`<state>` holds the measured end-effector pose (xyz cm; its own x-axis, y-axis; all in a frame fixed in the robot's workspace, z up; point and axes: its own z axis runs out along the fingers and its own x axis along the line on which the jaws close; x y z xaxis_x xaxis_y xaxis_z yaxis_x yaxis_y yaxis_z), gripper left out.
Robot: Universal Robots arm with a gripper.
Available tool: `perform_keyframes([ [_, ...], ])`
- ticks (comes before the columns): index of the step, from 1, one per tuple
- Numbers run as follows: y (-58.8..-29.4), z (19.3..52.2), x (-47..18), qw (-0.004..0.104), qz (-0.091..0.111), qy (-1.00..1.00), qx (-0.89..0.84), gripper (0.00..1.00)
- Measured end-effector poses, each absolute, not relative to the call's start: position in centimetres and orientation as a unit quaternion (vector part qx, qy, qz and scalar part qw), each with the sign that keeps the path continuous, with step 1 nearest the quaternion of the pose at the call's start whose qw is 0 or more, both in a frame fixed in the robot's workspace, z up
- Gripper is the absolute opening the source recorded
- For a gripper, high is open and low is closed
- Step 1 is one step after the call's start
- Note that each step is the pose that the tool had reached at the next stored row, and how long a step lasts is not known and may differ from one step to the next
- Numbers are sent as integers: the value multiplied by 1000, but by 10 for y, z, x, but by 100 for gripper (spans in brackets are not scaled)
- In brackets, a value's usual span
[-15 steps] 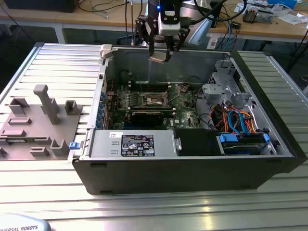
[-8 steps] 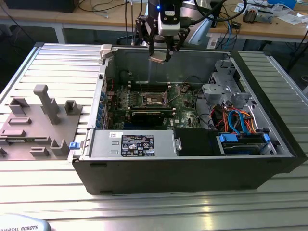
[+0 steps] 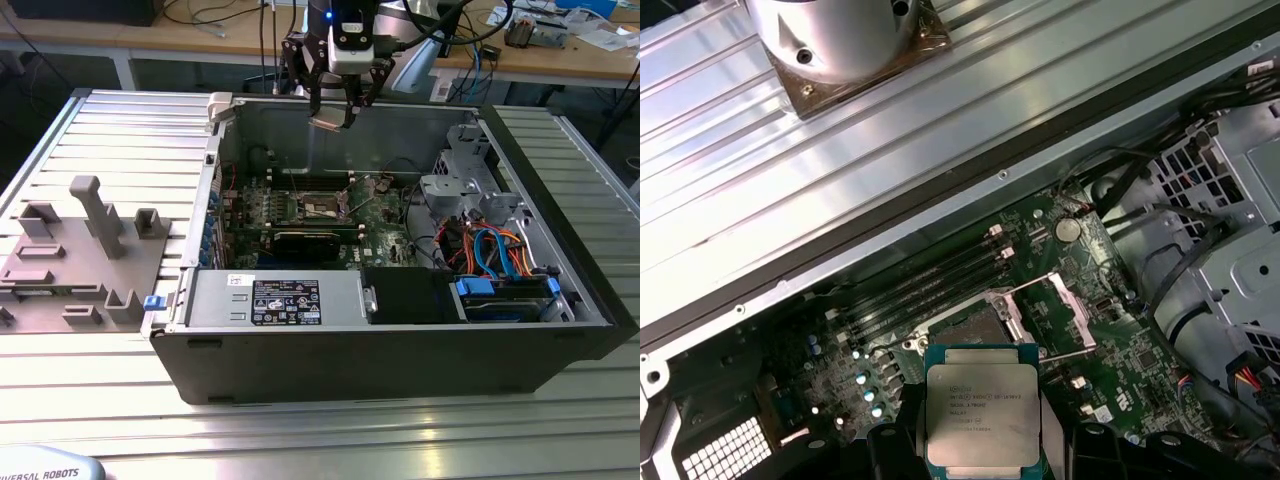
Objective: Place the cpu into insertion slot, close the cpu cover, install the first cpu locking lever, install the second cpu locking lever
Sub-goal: 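Place the cpu into insertion slot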
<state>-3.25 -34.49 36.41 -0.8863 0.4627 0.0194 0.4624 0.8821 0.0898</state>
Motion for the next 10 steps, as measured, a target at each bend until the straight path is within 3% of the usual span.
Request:
perform_keyframes([
  [10, -345, 364, -32, 1, 46, 969, 242, 54],
])
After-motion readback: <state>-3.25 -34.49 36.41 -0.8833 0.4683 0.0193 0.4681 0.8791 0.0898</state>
